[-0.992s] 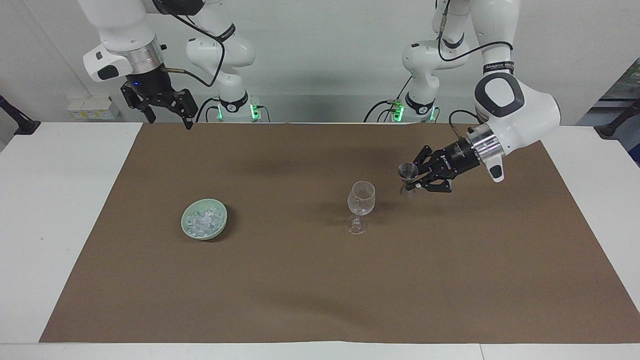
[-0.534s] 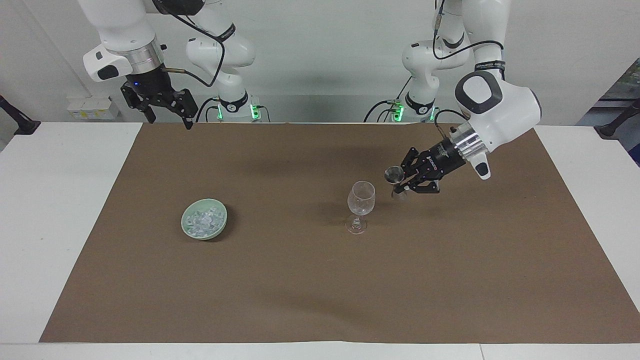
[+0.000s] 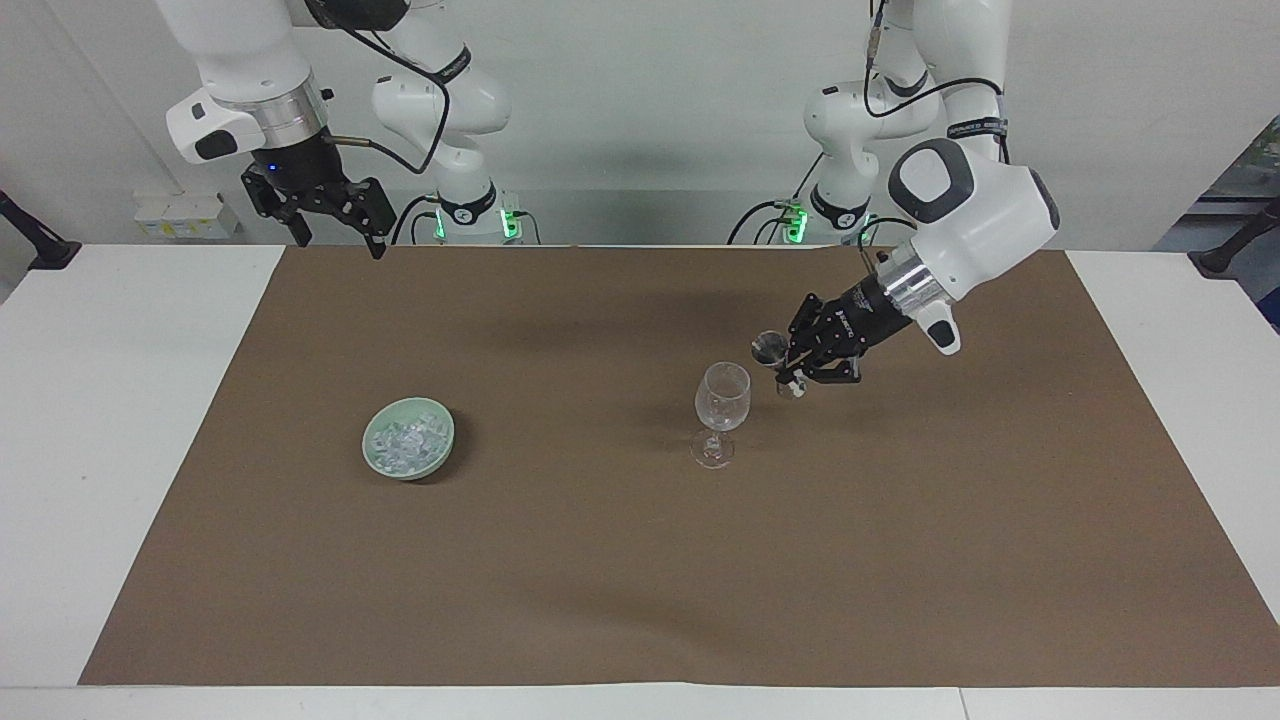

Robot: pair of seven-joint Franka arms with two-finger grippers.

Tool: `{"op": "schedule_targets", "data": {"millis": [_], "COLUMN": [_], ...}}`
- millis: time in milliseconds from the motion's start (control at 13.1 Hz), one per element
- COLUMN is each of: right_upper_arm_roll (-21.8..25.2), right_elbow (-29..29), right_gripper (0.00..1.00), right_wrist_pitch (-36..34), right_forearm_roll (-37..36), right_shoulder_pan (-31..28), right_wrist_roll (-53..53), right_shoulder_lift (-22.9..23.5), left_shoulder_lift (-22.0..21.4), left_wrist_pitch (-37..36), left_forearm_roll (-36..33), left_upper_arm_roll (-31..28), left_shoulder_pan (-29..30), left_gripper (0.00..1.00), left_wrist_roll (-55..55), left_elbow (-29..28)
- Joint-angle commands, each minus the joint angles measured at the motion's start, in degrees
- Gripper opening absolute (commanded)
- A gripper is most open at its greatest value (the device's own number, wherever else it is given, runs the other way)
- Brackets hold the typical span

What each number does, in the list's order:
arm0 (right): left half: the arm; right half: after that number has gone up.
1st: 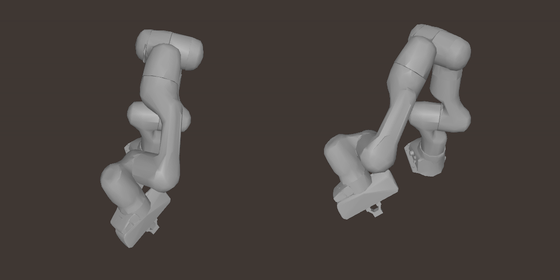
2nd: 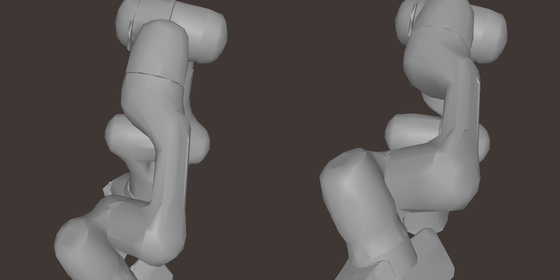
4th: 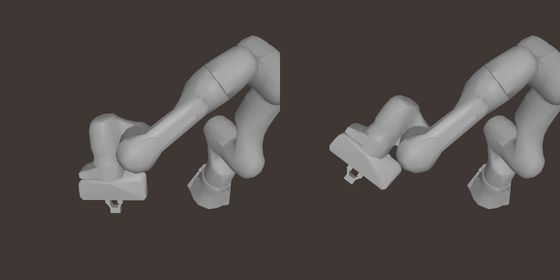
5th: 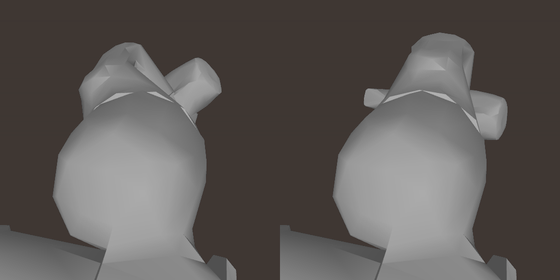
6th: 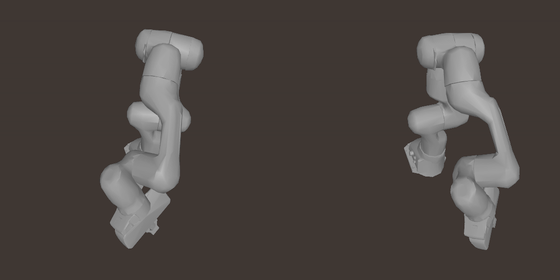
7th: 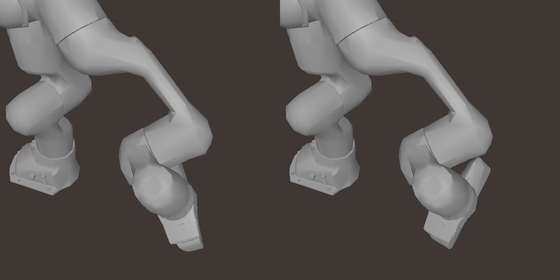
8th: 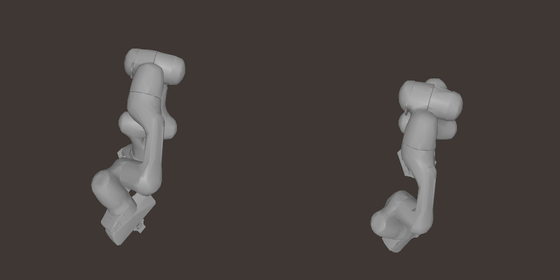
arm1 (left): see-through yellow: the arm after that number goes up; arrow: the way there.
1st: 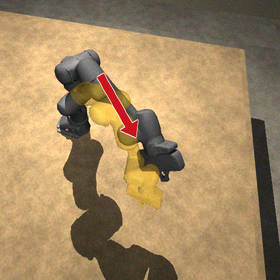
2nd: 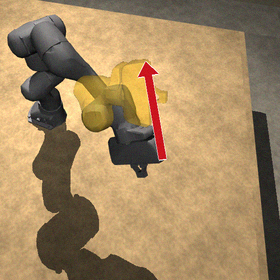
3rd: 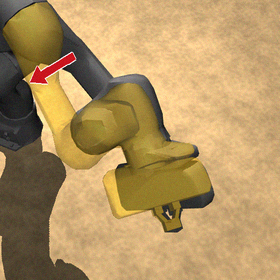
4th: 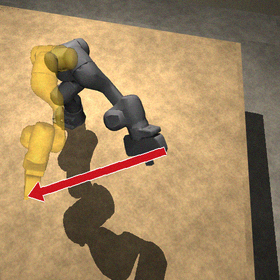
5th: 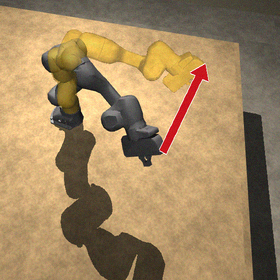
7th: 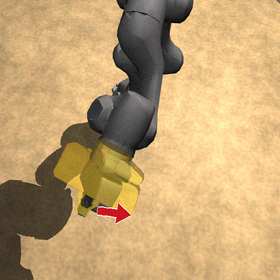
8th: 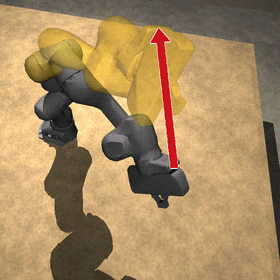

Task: Pour wine and add ice with both arms
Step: 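Lift the cup with the left gripper and carry it toward the glass, then position the held cup over the rim of the clear glass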

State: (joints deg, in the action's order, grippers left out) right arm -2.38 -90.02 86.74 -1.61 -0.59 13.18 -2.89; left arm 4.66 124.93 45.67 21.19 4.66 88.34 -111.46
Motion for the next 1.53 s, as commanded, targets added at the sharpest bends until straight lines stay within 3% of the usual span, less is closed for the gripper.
{"op": "schedule_targets", "data": {"millis": [0,687,1144,1450], "right_upper_arm_roll": [-0.25,-0.34,-0.34,-0.34], "right_elbow": [0.02,0.02,0.02,0.02], "right_gripper": [1.0,1.0,1.0,1.0], "right_wrist_pitch": [-0.17,-0.17,-0.17,-0.35], "right_forearm_roll": [0.82,0.82,0.82,0.82], "right_shoulder_pan": [-0.64,-0.55,-0.37,-0.37], "right_wrist_roll": [-1.22,-1.48,-1.57,-1.66], "right_shoulder_lift": [-0.36,-0.36,-0.36,-0.36], "left_shoulder_lift": [-1.76,-1.76,0.7,0.71], "left_wrist_pitch": [1.89,2.16,1.89,1.98], "left_forearm_roll": [-5.56,-18.24,-32.64,-34.33], "left_upper_arm_roll": [0.6,3.42,6.04,6.76], "left_shoulder_pan": [-1.23,-1.32,-1.41,-1.32], "left_gripper": [0.0,0.0,0.0,0.0], "left_wrist_roll": [4.36,11.41,21.51,22.75], "left_elbow": [-1.48,0.54,4.93,4.94]}}
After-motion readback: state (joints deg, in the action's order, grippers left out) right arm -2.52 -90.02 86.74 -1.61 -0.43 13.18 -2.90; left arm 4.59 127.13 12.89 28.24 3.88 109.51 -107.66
